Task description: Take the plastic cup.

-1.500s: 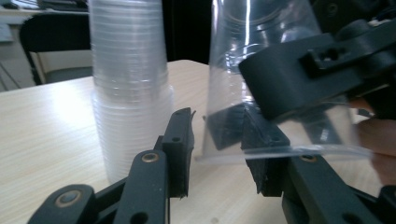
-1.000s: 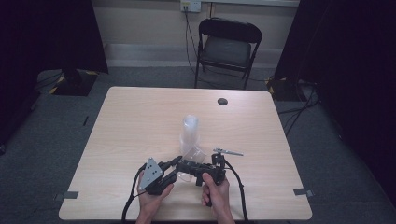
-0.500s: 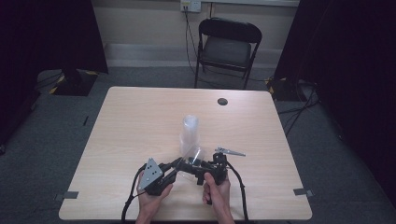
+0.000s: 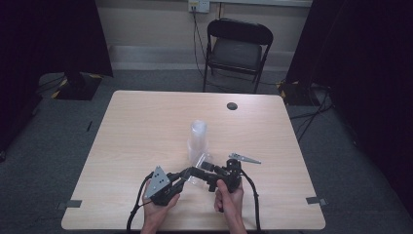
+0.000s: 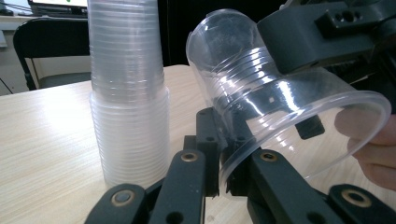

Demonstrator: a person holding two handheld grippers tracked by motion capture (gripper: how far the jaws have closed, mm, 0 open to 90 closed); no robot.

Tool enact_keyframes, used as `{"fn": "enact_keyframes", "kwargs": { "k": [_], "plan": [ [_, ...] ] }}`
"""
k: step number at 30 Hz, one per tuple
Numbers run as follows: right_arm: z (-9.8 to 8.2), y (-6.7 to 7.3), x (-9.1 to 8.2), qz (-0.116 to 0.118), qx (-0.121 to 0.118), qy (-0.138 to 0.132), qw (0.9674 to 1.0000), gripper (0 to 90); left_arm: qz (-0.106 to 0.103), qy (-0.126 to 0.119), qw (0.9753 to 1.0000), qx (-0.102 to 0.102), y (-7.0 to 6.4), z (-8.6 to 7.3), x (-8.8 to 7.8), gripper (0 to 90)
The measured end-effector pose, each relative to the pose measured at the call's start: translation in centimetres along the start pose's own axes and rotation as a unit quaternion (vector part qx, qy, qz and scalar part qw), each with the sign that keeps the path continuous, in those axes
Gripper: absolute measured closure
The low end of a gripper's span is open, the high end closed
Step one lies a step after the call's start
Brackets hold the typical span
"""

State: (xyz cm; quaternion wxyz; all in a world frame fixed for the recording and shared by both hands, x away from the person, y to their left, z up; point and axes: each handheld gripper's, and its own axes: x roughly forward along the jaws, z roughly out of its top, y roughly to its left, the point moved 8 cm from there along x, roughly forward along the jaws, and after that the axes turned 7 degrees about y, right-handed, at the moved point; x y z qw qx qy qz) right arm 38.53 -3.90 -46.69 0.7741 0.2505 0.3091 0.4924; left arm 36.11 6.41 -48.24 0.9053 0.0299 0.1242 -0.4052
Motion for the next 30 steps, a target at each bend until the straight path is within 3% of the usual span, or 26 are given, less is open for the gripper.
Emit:
{"fn": "enact_keyframes", "kwargs": {
  "k": [7,10,16,22,26,27,30],
  "plan": [
    [0.5,-0.2,-1.1,0.0,0.002,-0.014,0.9999,13.9,-0.006,-0.005,0.9998,-0.017,0.5,-0.1,-0.4,87.3],
    [0.5,-0.2,-1.4,-0.003,-0.008,-0.015,0.9998,13.9,-0.008,-0.006,0.9996,-0.025,0.8,-0.1,-0.5,87.2],
    [0.5,-0.3,-1.8,-0.01,-0.022,-0.011,0.9997,15.1,-0.008,-0.01,0.9989,-0.045,1.5,0.2,-1.0,87.1],
    [0.1,-0.5,-1.9,-0.017,-0.03,-0.004,0.9994,17.2,-0.004,-0.001,0.9987,-0.051,2.1,0.5,-1.2,86.9],
    [-0.1,-0.8,-2.1,-0.037,-0.046,-0.003,0.9982,17.1,-0.008,0.005,0.9986,-0.052,2.2,0.7,-1.3,86.6],
    [-0.2,-0.9,-2.3,-0.049,-0.062,-0.001,0.9968,17.5,-0.008,0.01,0.9987,-0.049,2.2,0.7,-1.3,86.5],
    [-0.3,-1.0,-2.5,-0.056,-0.074,-0.005,0.9957,17.5,-0.017,0.016,0.9987,-0.045,2.1,1.0,-1.4,86.4]
  ]
}}
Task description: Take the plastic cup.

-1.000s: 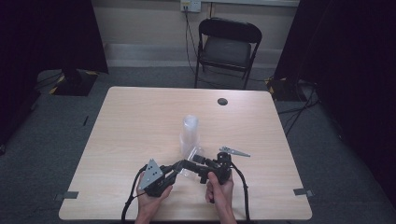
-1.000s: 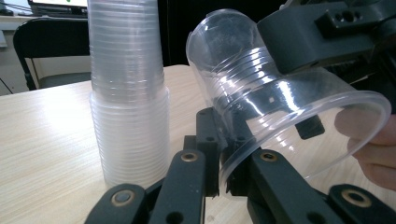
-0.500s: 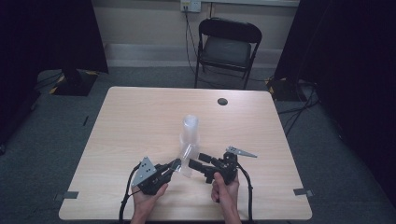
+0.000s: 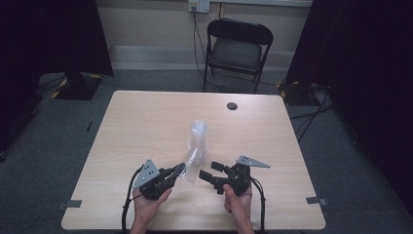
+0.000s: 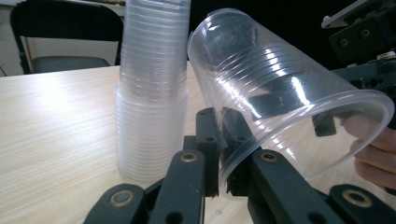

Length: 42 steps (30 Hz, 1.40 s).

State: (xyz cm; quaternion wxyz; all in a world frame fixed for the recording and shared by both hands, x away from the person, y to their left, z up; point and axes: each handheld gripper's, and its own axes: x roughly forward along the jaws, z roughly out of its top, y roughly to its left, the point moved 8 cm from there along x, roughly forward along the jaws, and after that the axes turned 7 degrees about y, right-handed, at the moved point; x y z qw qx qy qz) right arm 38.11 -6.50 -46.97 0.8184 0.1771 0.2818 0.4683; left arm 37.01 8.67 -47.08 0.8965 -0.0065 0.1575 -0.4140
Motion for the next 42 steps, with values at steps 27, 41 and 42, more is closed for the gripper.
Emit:
{"fn": "enact_keyframes", "kwargs": {
  "k": [27,41,42],
  "plan": [
    [-2.0,-0.5,-1.2,-0.115,-0.168,0.055,0.9775,17.8,-0.076,0.14,0.9862,0.044,-0.4,1.0,0.8,86.2],
    [-2.7,0.3,-1.1,-0.14,-0.245,0.079,0.9559,14.9,-0.106,0.235,0.9649,0.049,0.3,-0.4,1.1,86.1],
    [-2.7,0.3,-1.1,-0.142,-0.25,0.084,0.9543,14.4,-0.11,0.246,0.9616,0.05,0.3,-0.6,1.2,86.1]
  ]
}}
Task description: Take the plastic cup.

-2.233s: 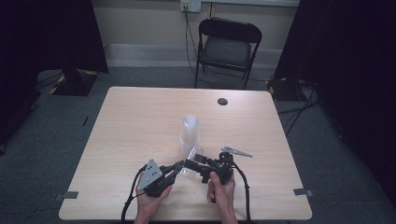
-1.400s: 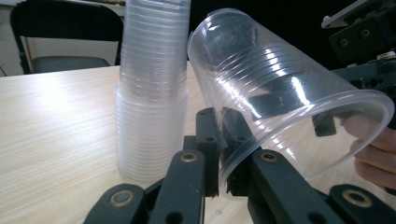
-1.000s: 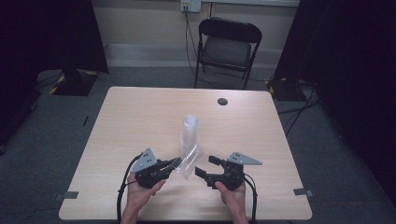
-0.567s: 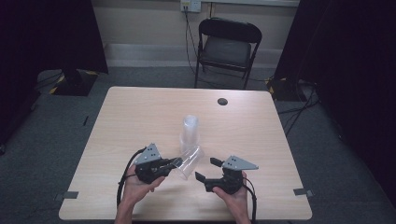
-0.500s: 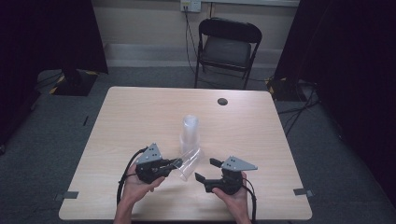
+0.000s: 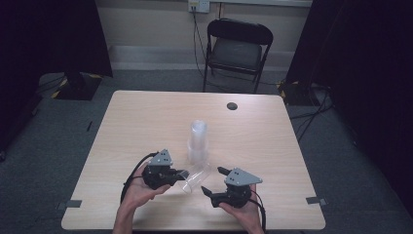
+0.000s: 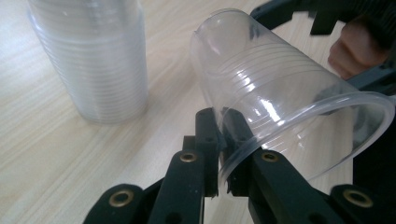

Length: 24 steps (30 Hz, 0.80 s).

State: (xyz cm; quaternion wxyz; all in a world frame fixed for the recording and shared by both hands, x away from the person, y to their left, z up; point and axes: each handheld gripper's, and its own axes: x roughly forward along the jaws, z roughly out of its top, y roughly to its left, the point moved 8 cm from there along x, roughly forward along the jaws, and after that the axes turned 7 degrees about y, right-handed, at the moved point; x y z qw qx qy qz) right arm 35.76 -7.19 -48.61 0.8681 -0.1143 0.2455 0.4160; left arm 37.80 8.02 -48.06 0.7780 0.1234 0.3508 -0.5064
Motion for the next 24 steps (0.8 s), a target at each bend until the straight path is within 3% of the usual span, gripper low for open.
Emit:
{"fn": "enact_keyframes", "kwargs": {
  "k": [3,4,6,11,13,16,22,24],
  "plan": [
    [0.0,0.2,0.1,0.001,-0.015,0.007,0.9999,14.0,-0.009,0.008,0.9999,0.0,0.0,-0.1,0.3,86.1],
    [0.0,0.5,0.1,0.003,-0.029,0.011,0.9995,14.0,-0.018,0.029,0.9994,0.004,-0.1,-0.3,0.5,86.1],
    [0.1,0.8,0.2,0.003,-0.039,0.015,0.9991,14.0,-0.034,0.046,0.9984,0.005,-0.2,-0.4,0.9,86.0],
    [0.2,1.4,0.4,0.013,-0.062,0.023,0.9977,14.0,-0.052,0.072,0.996,0.007,-0.2,-0.6,1.5,85.6],
    [0.2,1.7,0.5,0.019,-0.071,0.026,0.997,14.0,-0.05,0.091,0.9946,0.008,-0.3,-0.9,1.9,85.1],
    [0.2,2.0,0.7,0.027,-0.081,0.029,0.9959,14.0,-0.055,0.091,0.9943,0.002,-0.3,-0.9,2.1,85.1],
    [0.4,2.5,0.9,0.043,-0.099,0.033,0.9937,13.3,-0.052,0.101,0.9935,0.012,-0.1,-0.5,1.8,85.1],
    [0.4,2.7,1.0,0.043,-0.108,0.035,0.9927,13.3,-0.048,0.091,0.9947,0.004,-0.1,0.1,1.5,85.2]
  ]
}}
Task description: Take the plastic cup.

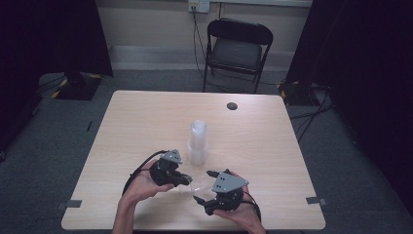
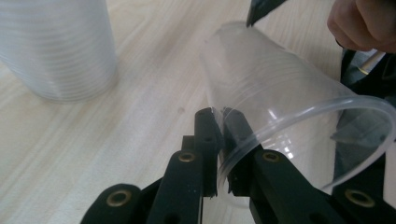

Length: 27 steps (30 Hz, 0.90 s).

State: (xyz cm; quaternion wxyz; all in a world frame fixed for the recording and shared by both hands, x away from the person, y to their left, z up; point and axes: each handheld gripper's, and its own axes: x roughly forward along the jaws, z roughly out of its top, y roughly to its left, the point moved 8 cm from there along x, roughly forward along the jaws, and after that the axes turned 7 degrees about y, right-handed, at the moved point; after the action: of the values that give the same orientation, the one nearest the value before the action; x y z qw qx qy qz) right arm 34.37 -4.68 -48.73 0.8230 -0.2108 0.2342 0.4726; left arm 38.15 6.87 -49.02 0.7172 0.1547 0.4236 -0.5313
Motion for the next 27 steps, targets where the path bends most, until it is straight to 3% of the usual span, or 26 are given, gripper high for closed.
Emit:
{"fn": "enact_keyframes", "kwargs": {
  "k": [2,7,15,23,27],
  "plan": [
    [0.2,0.1,0.1,0.0,-0.005,0.0,1.0,12.1,-0.003,0.004,1.0,0.007,0.0,0.0,-0.1,85.3],
    [0.1,0.2,0.6,-0.003,-0.02,0.013,0.9997,12.3,-0.008,-0.009,0.9999,-0.007,0.1,0.3,-0.1,85.8],
    [0.4,0.5,1.8,-0.028,-0.052,0.032,0.9977,13.4,-0.016,-0.02,0.9996,-0.013,-0.3,1.1,0.2,87.0],
    [1.0,0.7,2.4,-0.029,-0.076,0.04,0.9959,16.2,-0.022,-0.011,0.9997,-0.006,-0.7,1.6,0.5,86.9],
    [1.1,0.8,2.5,-0.035,-0.089,0.042,0.9945,19.9,-0.02,-0.008,0.9997,-0.014,-0.6,1.6,0.9,87.1]
  ]
}}
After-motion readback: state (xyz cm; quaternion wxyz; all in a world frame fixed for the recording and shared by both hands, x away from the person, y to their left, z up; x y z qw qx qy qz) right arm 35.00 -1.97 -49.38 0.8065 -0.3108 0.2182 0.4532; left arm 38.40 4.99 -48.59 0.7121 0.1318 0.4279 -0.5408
